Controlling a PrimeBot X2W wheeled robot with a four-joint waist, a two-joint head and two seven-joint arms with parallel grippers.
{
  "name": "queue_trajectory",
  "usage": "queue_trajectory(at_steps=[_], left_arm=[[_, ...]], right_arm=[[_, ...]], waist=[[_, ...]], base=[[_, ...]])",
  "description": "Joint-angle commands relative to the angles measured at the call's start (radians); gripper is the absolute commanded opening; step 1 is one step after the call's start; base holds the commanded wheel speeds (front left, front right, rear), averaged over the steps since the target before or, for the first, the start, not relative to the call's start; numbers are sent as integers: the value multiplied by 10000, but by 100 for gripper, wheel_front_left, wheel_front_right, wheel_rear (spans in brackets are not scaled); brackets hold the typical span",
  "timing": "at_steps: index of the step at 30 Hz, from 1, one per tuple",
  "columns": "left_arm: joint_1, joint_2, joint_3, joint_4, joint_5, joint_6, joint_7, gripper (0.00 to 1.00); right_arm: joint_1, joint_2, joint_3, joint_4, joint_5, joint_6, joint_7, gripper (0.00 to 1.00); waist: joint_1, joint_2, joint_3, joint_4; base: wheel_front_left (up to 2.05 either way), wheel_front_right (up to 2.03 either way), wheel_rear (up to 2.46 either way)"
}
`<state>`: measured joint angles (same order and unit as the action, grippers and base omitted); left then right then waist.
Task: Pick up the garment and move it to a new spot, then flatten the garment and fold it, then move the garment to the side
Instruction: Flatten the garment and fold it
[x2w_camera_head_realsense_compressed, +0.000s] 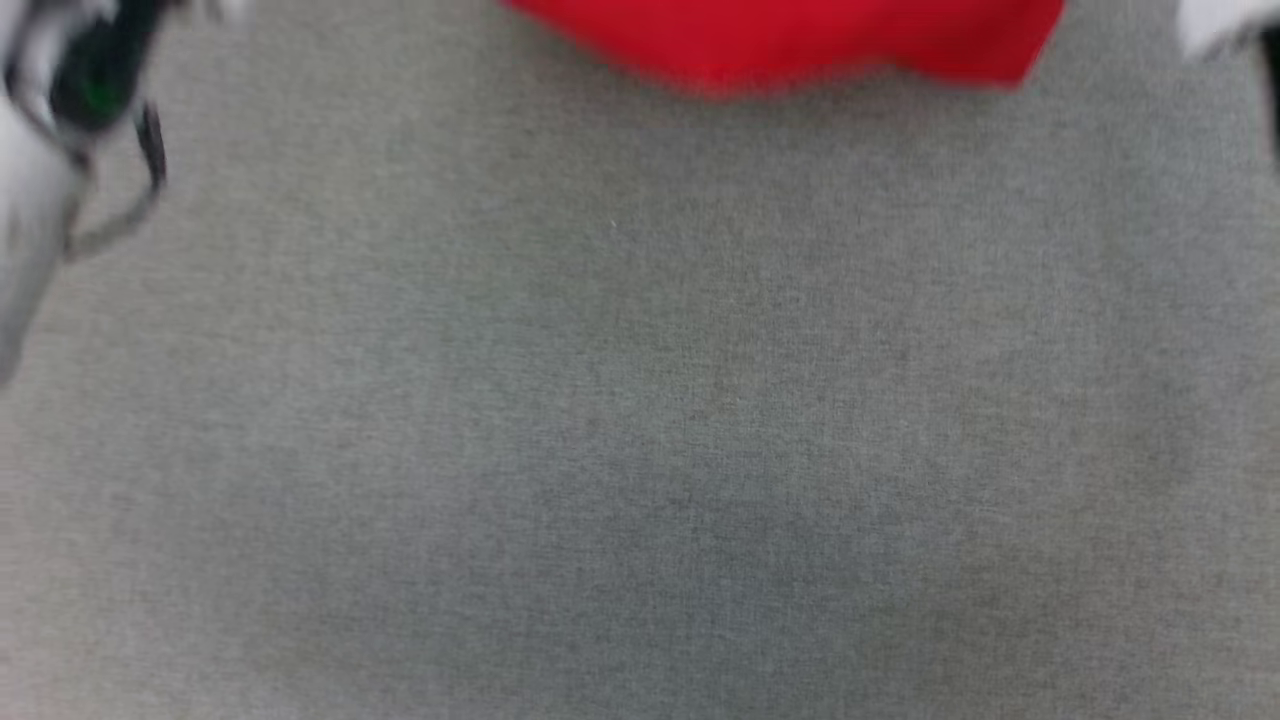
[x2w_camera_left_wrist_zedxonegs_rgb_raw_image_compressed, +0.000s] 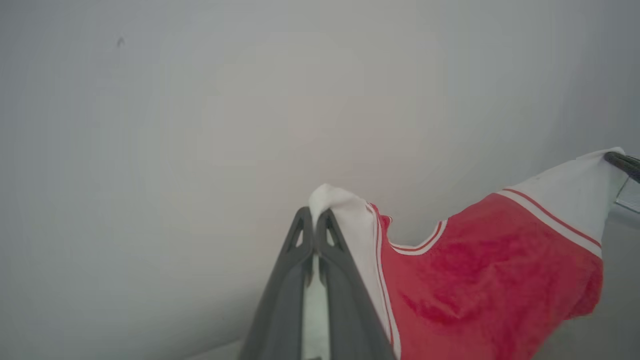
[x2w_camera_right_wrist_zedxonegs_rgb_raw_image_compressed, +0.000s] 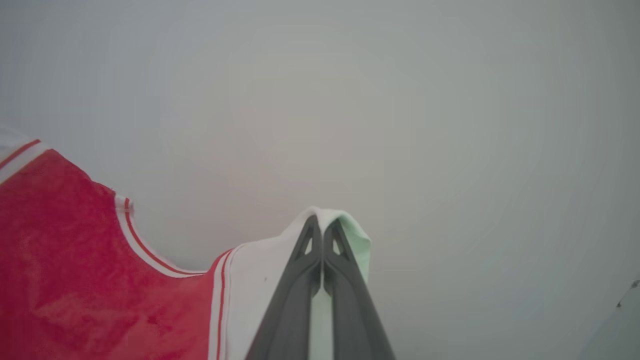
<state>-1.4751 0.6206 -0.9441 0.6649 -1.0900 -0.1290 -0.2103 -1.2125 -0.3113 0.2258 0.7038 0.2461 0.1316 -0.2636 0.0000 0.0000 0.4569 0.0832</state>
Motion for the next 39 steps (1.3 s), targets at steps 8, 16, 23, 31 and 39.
queue_trajectory(at_steps=[8,16,23,31,39], left_arm=[[2691,1805,-1293,-2398,-1276,-14,361,0],[5274,3936,-2352,-5282,-1543,-2,-87,0],[7279,5032,-2840,-6252,-1517,656,-412,0],[8977,5197,-3132,-6316,-1652,1460,-468,0],[10034,5330,-3199,-6340,-2561,1861,-340,0]], right_arm=[[3136,-1551,1593,-1952,2458,-18,417,0],[6602,-3103,1931,-4679,3137,-18,561,0],[9498,-3539,1446,-5754,3194,-18,705,0],[11634,-3647,1596,-6360,3323,-18,1526,0],[12788,-3599,1657,-6074,4039,-18,2298,0]], waist=[[0,0,-1749,-225],[0,0,-2448,-427],[0,0,-2678,-533],[0,0,-2652,-597],[0,0,-2476,-562]], base=[[0,0,0],[0,0,0],[0,0,0],[0,0,0],[0,0,0]])
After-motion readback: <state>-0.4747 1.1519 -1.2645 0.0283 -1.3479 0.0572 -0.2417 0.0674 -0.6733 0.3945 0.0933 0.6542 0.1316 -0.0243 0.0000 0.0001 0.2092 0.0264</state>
